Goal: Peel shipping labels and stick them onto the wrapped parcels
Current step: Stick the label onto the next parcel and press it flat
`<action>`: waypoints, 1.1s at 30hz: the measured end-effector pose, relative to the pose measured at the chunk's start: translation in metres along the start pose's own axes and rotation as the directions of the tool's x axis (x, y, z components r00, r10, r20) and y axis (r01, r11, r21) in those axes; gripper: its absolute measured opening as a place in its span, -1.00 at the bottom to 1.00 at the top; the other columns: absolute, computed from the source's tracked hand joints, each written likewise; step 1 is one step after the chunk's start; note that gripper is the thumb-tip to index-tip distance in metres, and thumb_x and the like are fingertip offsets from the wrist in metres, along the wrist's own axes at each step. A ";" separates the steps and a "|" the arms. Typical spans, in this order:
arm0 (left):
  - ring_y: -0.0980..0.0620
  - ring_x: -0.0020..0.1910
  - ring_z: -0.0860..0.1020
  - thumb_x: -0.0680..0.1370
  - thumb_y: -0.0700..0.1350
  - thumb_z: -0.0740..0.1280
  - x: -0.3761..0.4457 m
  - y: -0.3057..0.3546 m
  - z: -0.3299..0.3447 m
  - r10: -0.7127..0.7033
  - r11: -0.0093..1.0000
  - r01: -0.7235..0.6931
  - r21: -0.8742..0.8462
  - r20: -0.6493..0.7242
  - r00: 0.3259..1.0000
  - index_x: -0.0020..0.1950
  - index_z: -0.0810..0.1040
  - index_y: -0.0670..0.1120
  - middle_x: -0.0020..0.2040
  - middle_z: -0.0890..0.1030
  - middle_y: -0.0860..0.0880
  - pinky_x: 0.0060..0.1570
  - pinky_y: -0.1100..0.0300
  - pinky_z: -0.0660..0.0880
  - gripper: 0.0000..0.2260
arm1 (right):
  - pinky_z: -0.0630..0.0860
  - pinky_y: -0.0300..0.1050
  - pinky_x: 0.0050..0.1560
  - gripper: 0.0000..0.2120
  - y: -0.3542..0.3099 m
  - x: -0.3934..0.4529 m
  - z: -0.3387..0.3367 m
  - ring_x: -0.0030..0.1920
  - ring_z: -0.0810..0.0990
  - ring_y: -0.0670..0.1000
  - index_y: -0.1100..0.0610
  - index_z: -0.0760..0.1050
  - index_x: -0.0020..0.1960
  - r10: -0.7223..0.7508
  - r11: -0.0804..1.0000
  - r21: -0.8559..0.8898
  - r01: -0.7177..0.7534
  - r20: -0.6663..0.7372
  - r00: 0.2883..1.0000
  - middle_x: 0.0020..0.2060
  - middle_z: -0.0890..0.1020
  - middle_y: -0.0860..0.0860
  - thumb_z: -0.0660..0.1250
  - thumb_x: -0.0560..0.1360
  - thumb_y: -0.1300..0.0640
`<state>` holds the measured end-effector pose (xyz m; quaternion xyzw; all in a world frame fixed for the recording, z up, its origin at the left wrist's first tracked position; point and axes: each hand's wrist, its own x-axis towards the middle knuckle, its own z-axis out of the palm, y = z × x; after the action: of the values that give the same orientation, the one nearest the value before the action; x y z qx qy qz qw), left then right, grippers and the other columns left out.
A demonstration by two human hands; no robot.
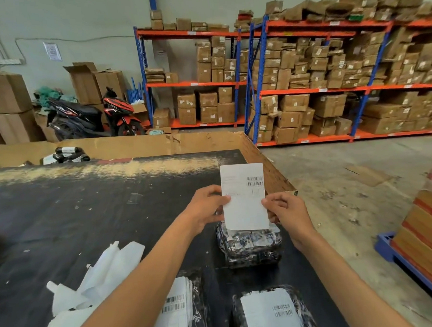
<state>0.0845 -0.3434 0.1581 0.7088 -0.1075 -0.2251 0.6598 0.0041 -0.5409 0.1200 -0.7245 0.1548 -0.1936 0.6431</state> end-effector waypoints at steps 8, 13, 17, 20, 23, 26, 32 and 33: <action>0.05 -0.12 0.64 0.54 -0.40 0.35 0.048 -0.029 0.009 -0.156 0.976 0.150 0.160 0.028 0.987 0.02 0.57 -0.19 0.05 0.67 -0.10 -0.22 0.20 0.66 -0.86 | 0.44 -0.24 -0.43 -0.89 0.038 0.038 -0.003 -0.40 0.52 -0.02 0.16 0.65 -0.19 0.103 0.982 -0.157 -0.107 -0.036 0.994 -0.40 0.64 -0.01 0.45 0.51 0.27; -0.03 0.00 0.64 0.50 -0.42 0.39 0.067 -0.050 0.012 -0.241 0.947 0.232 0.221 0.011 0.971 -0.05 0.59 -0.17 0.14 0.67 -0.15 -0.06 0.11 0.65 -0.84 | 0.42 -0.18 -0.31 -0.80 0.058 0.055 0.004 -0.39 0.49 -0.12 0.12 0.65 -0.31 0.154 0.956 -0.248 -0.154 -0.022 0.988 -0.29 0.69 -0.03 0.47 0.48 0.29; -0.03 0.06 0.66 0.46 -0.43 0.42 0.075 -0.057 0.013 -0.226 0.943 0.216 0.255 0.010 0.974 -0.03 0.62 -0.20 0.14 0.68 -0.12 -0.09 0.13 0.66 -0.82 | 0.49 -0.17 -0.16 -0.79 0.068 0.058 0.005 -0.28 0.59 -0.14 0.07 0.67 -0.34 0.144 0.938 -0.311 -0.151 -0.046 0.988 -0.31 0.69 -0.12 0.50 0.45 0.25; -0.04 0.08 0.66 0.42 -0.44 0.45 0.075 -0.056 0.014 -0.215 0.936 0.202 0.287 0.014 0.977 0.01 0.63 -0.26 0.15 0.68 -0.07 -0.15 0.15 0.67 -0.79 | 0.57 -0.12 -0.03 -0.79 0.070 0.056 0.002 -0.14 0.68 -0.05 0.04 0.66 -0.33 0.119 0.932 -0.337 -0.131 -0.055 0.991 -0.27 0.72 -0.10 0.51 0.45 0.25; -0.05 0.08 0.66 0.38 -0.45 0.48 0.077 -0.056 0.014 -0.213 0.921 0.200 0.334 0.005 0.977 0.13 0.58 -0.38 0.14 0.68 -0.05 -0.18 0.15 0.67 -0.67 | 0.58 -0.11 -0.01 -0.79 0.072 0.056 0.002 -0.13 0.69 -0.03 0.04 0.66 -0.33 0.095 0.926 -0.362 -0.106 -0.047 0.994 -0.27 0.72 -0.07 0.51 0.44 0.26; -0.05 -0.04 0.69 0.34 -0.43 0.50 0.078 -0.057 0.016 -0.194 0.881 0.184 0.435 -0.021 0.981 0.09 0.60 -0.35 0.00 0.70 -0.11 -0.13 0.07 0.67 -0.66 | 0.59 -0.12 -0.06 -0.81 0.074 0.055 0.003 -0.17 0.69 -0.03 0.02 0.66 -0.32 0.081 0.913 -0.397 -0.092 -0.044 0.996 -0.29 0.72 -0.07 0.52 0.43 0.23; -0.08 -0.20 0.68 0.32 -0.30 0.56 0.075 -0.052 0.025 -0.107 0.722 0.134 0.679 -0.082 0.991 0.01 0.64 -0.24 -0.03 0.69 -0.15 -0.04 -0.01 0.66 -0.71 | 0.47 -0.24 -0.24 -0.87 0.076 0.055 0.002 -0.34 0.60 -0.13 0.02 0.66 -0.29 0.045 0.884 -0.463 -0.061 -0.045 0.998 -0.41 0.65 -0.11 0.56 0.40 0.15; -0.12 -0.10 0.68 0.32 -0.27 0.57 0.074 -0.051 0.027 -0.095 0.691 0.132 0.711 -0.092 0.991 0.04 0.63 -0.24 0.04 0.67 -0.17 0.00 -0.03 0.64 -0.68 | 0.47 -0.23 -0.23 -0.89 0.076 0.055 0.003 -0.33 0.60 -0.11 0.04 0.66 -0.27 0.044 0.881 -0.470 -0.061 -0.047 0.998 -0.40 0.65 -0.09 0.57 0.39 0.14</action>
<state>0.1295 -0.3956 0.0939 0.9197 -0.1268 -0.1890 0.3200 0.0555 -0.5741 0.0491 -0.8510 0.2280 -0.1452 0.4502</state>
